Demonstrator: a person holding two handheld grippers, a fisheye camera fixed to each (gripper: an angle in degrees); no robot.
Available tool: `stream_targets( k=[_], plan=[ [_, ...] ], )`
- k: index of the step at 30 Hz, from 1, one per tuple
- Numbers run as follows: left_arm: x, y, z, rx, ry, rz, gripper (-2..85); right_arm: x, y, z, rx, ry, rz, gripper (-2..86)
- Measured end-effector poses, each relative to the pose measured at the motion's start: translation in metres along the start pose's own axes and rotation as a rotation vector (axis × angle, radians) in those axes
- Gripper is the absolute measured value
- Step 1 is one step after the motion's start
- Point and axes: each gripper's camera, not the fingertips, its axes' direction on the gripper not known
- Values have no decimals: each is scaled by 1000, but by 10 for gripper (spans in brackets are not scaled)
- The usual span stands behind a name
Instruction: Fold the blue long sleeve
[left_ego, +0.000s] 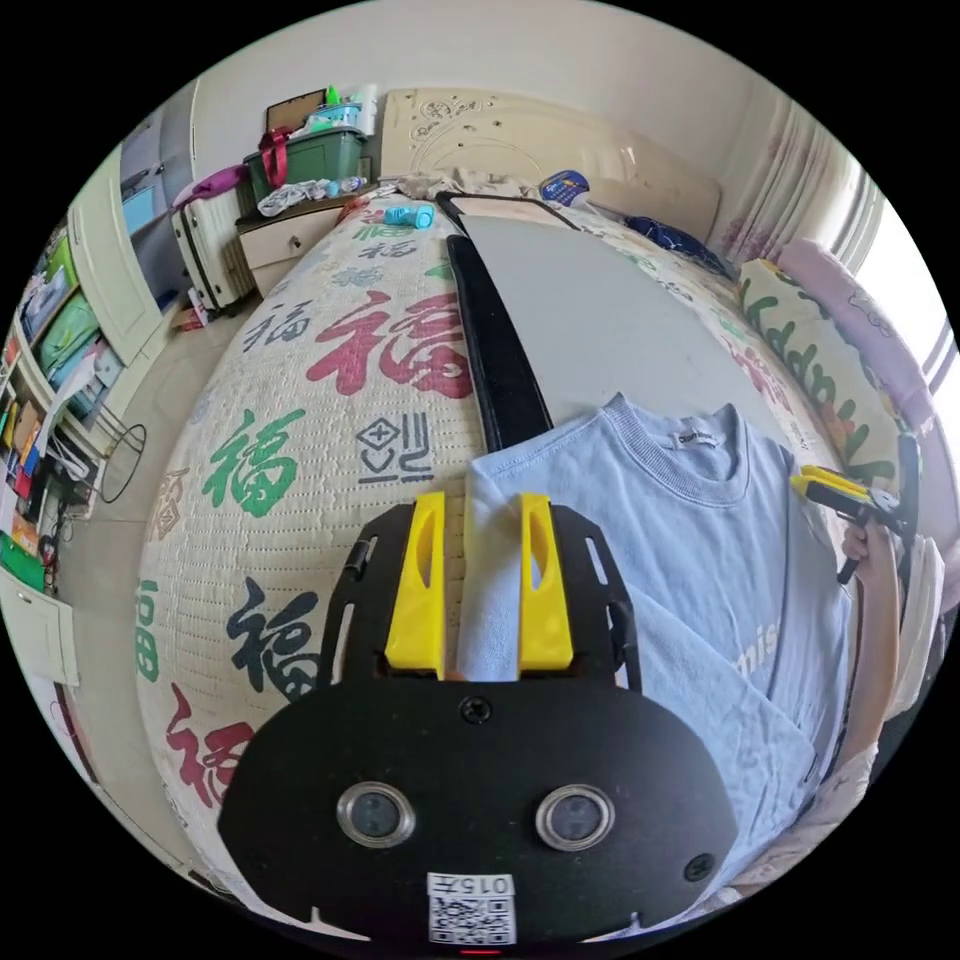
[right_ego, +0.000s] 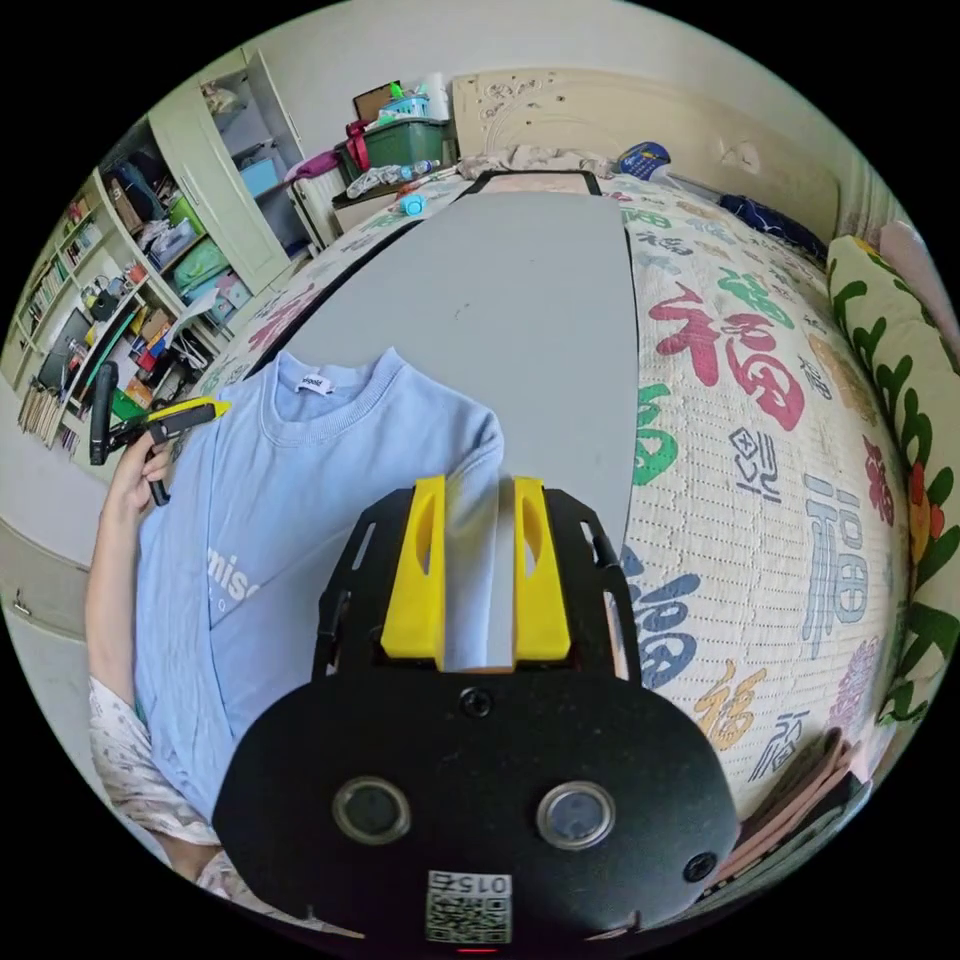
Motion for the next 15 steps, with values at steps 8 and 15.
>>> stream_targets(
  k=[8,15],
  plan=[
    [42,28,-89,213,-85,134,17,-21,64,-57,223,54,-99,39],
    [94,199,-299,603,11,420,12,-38,262,-216,517,-122,-299,37]
  ],
)
